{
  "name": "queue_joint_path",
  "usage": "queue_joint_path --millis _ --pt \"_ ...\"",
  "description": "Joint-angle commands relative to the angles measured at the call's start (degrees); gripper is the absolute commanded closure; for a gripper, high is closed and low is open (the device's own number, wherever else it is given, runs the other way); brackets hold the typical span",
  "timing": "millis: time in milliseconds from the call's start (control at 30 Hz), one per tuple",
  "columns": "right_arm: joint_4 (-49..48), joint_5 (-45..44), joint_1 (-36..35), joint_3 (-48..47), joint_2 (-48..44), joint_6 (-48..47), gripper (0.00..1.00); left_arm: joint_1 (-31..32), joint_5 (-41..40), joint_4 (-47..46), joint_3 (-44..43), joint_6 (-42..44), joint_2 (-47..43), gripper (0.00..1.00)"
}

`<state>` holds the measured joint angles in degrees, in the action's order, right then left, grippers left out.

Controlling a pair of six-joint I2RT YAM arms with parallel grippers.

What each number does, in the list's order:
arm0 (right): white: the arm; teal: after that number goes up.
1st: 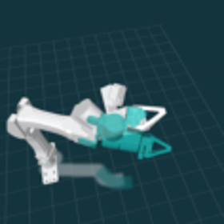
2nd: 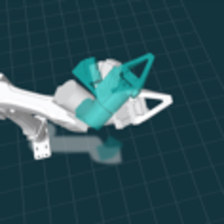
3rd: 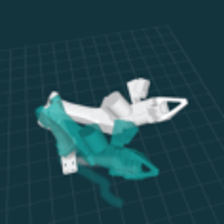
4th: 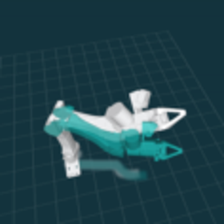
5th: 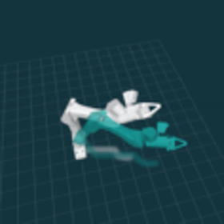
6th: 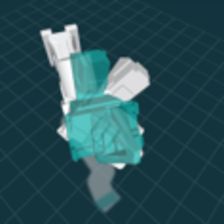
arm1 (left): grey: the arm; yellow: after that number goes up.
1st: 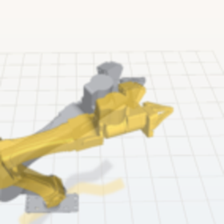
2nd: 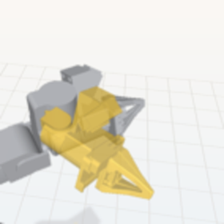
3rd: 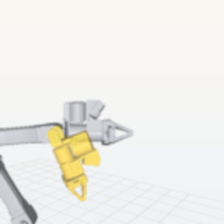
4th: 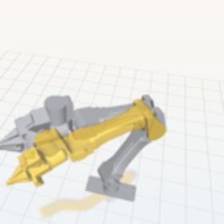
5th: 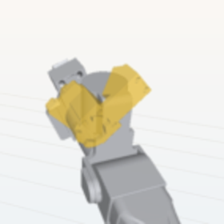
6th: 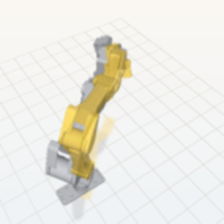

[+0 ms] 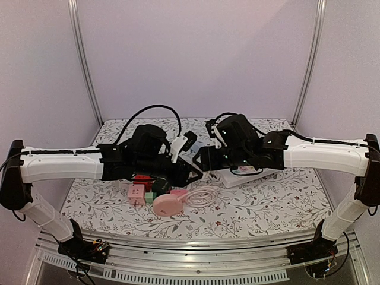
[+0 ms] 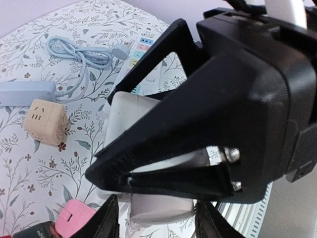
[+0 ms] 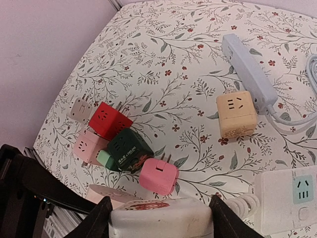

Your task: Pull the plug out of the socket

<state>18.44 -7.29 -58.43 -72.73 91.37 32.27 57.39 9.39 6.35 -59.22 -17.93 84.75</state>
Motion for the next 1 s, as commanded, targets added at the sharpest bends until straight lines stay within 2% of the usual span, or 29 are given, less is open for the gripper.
queue_joint_path --millis 0,167,267,400,567,667,767,967 --pt "-6.0 2.1 -0.8 -2.5 -0.8 0.1 0.73 0.7 -1.6 -0.5 -1.1 0.1 1.8 0.56" --pt "-6.0 2.2 -0.8 -2.5 -0.7 0.0 0.73 0.8 -2.1 -0.6 -1.7 0.2 2.1 0.69" --pt "-6.4 3.0 -0.9 -2.1 -0.5 -0.6 0.74 0.8 -1.9 -1.1 -1.9 -0.1 2.1 0.72" --pt "-8.3 5.2 -0.8 -0.6 -0.4 -1.9 0.74 0.3 -1.9 -1.8 -2.2 -0.6 1.3 0.87" --pt "-12.0 12.7 -1.0 2.6 -1.3 -6.0 0.74 -1.5 0.9 -3.2 -1.2 -2.1 0.1 1.00" --pt "-12.7 14.7 -1.2 4.5 -2.6 -9.6 0.74 -3.6 3.8 -5.3 1.1 -3.9 -1.4 1.00" --pt "-12.5 13.1 -1.3 5.4 -3.6 -10.4 0.74 -3.9 3.3 -5.0 1.4 -3.3 -1.9 1.00" --pt "-9.7 5.4 -1.3 3.0 -2.0 -5.5 0.80 -1.7 -0.3 -3.3 1.4 -1.3 -0.9 1.00"
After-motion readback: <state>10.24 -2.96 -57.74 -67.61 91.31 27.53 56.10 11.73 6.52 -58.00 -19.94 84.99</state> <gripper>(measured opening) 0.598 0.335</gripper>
